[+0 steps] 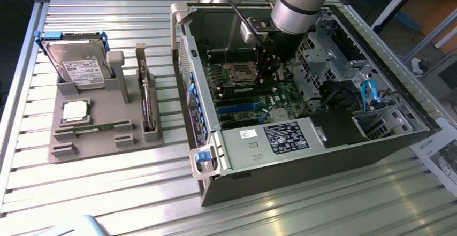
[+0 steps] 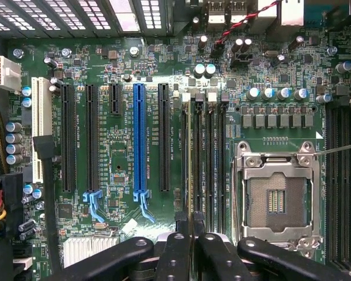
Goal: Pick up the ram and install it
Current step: 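Insert the ram into the slot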
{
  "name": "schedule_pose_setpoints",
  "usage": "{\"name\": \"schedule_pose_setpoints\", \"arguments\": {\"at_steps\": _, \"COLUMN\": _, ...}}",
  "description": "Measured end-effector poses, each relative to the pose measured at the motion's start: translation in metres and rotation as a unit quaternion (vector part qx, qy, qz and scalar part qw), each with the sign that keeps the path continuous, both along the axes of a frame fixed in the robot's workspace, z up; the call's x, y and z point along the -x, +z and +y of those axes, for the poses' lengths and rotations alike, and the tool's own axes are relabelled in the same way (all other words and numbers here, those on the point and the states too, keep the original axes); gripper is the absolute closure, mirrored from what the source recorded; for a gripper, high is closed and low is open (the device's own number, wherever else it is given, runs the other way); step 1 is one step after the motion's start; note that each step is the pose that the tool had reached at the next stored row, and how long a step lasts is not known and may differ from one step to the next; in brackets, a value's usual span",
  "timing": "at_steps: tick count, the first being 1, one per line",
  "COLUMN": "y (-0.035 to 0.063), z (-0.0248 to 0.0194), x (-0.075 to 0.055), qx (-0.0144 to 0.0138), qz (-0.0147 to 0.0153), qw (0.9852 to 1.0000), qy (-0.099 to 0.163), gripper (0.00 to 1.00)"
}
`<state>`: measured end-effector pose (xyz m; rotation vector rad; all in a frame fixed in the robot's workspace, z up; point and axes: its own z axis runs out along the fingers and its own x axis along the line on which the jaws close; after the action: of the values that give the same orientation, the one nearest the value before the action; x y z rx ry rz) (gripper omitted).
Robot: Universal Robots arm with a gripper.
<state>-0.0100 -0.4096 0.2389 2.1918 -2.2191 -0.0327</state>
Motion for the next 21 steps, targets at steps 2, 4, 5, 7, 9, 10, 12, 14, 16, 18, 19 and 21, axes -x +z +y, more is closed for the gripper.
{"name": "schedule_pose_setpoints", "arguments": {"at_steps": 2, "y": 0.0000, "z": 0.0000, "x": 0.0000, "qx": 0.0000, "qz": 0.0000, "qw": 1.0000, "qy": 0.000, "gripper": 0.88}}
{"name": "schedule_pose_setpoints", "arguments": {"at_steps": 4, "y": -0.0001, "z": -0.0001, "x": 0.0001, "qx": -0.0001, "qz": -0.0001, "qw": 1.0000, "qy": 0.000, "gripper": 0.88}}
{"name": "schedule_pose_setpoints", "arguments": {"at_steps": 5, "y": -0.0002, "z": -0.0002, "x": 0.0001, "qx": -0.0002, "qz": -0.0001, "qw": 1.0000, "qy": 0.000, "gripper": 0.88}}
{"name": "schedule_pose_setpoints", "arguments": {"at_steps": 7, "y": -0.0001, "z": -0.0004, "x": -0.0001, "qx": -0.0001, "qz": 0.0000, "qw": 1.0000, "qy": 0.000, "gripper": 0.88}}
{"name": "schedule_pose_setpoints", "arguments": {"at_steps": 9, "y": -0.0002, "z": -0.0007, "x": -0.0007, "qx": -0.0001, "qz": 0.0000, "qw": 1.0000, "qy": 0.000, "gripper": 0.88}}
{"name": "schedule_pose_setpoints", "arguments": {"at_steps": 10, "y": -0.0002, "z": -0.0008, "x": -0.0008, "qx": 0.0000, "qz": 0.0000, "qw": 1.0000, "qy": 0.000, "gripper": 0.88}}
{"name": "schedule_pose_setpoints", "arguments": {"at_steps": 12, "y": -0.0002, "z": -0.0009, "x": -0.0010, "qx": 0.0000, "qz": 0.0000, "qw": 1.0000, "qy": 0.000, "gripper": 0.88}}
{"name": "schedule_pose_setpoints", "arguments": {"at_steps": 14, "y": -0.0003, "z": -0.0010, "x": -0.0011, "qx": 0.0000, "qz": 0.0000, "qw": 1.0000, "qy": 0.000, "gripper": 0.88}}
{"name": "schedule_pose_setpoints", "arguments": {"at_steps": 16, "y": -0.0005, "z": -0.0008, "x": -0.0011, "qx": -0.0001, "qz": 0.0000, "qw": 1.0000, "qy": 0.000, "gripper": 0.88}}
{"name": "schedule_pose_setpoints", "arguments": {"at_steps": 18, "y": -0.0006, "z": -0.0004, "x": -0.0011, "qx": -0.0001, "qz": -0.0001, "qw": 1.0000, "qy": 0.000, "gripper": 0.88}}
{"name": "schedule_pose_setpoints", "arguments": {"at_steps": 19, "y": -0.0006, "z": -0.0003, "x": -0.0011, "qx": -0.0001, "qz": -0.0001, "qw": 1.0000, "qy": 0.000, "gripper": 0.88}}
{"name": "schedule_pose_setpoints", "arguments": {"at_steps": 21, "y": -0.0006, "z": -0.0003, "x": -0.0011, "qx": 0.0000, "qz": 0.0000, "qw": 1.0000, "qy": 0.000, "gripper": 0.88}}
